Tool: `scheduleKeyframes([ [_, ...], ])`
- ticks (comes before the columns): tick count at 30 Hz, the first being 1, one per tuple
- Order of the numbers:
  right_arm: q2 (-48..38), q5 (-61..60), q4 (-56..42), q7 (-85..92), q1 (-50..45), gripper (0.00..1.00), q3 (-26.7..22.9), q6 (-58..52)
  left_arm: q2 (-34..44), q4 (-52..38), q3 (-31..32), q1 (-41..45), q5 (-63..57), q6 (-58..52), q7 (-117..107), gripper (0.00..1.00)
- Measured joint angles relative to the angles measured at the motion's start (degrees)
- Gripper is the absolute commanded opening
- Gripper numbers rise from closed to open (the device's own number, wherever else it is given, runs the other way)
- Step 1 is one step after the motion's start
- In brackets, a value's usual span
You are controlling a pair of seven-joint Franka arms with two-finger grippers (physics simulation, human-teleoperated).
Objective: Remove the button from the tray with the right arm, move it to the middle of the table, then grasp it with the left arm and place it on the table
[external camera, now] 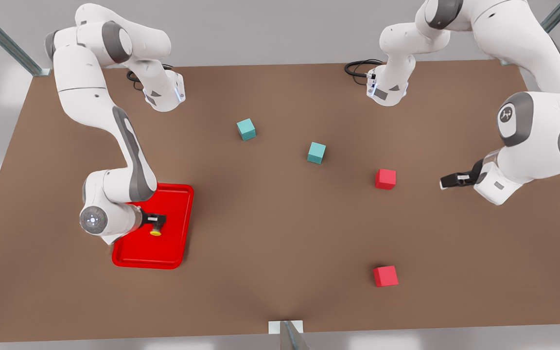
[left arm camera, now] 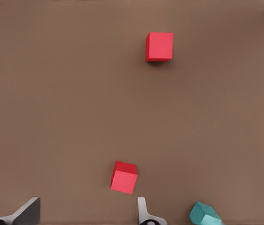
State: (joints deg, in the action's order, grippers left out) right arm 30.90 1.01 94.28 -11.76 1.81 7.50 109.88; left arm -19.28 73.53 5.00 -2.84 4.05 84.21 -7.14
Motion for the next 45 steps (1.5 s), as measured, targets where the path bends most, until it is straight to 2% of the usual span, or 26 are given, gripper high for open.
scheduleKeyframes([
  [3, -1.48, 1.74, 3.71, 0.48, 6.74, 1.00, 7.07, 5.18, -2.91, 0.19, 0.17, 1.02, -0.97, -0.11, 0.00, 1.00],
  [6, -1.39, 3.98, 7.46, 0.79, 8.40, 1.00, 8.75, 12.15, -1.43, 0.06, 1.17, 2.61, -1.23, -2.64, -0.11, 1.00],
  [10, 0.00, 5.21, 8.07, 0.86, 8.69, 1.00, 8.58, 17.77, -2.76, -0.19, 1.72, 7.19, -0.17, -2.13, -0.51, 1.00],
  [15, 1.91, 6.27, 8.43, 0.67, 9.10, 1.00, 8.32, 21.65, -2.83, -0.16, 1.93, 7.49, 1.81, -0.38, -1.95, 1.00],
  [24, -1.24, 11.46, 19.91, 0.19, 11.12, 1.00, 9.00, 29.34, -5.14, -0.05, 2.02, 8.01, 0.61, 6.48, -4.28, 1.00],
  [45, 1.86, 12.27, 20.27, -2.36, 9.92, 1.00, 9.10, 34.43, -5.19, 0.01, 1.95, 8.79, -2.15, 9.18, -6.50, 1.00],
])
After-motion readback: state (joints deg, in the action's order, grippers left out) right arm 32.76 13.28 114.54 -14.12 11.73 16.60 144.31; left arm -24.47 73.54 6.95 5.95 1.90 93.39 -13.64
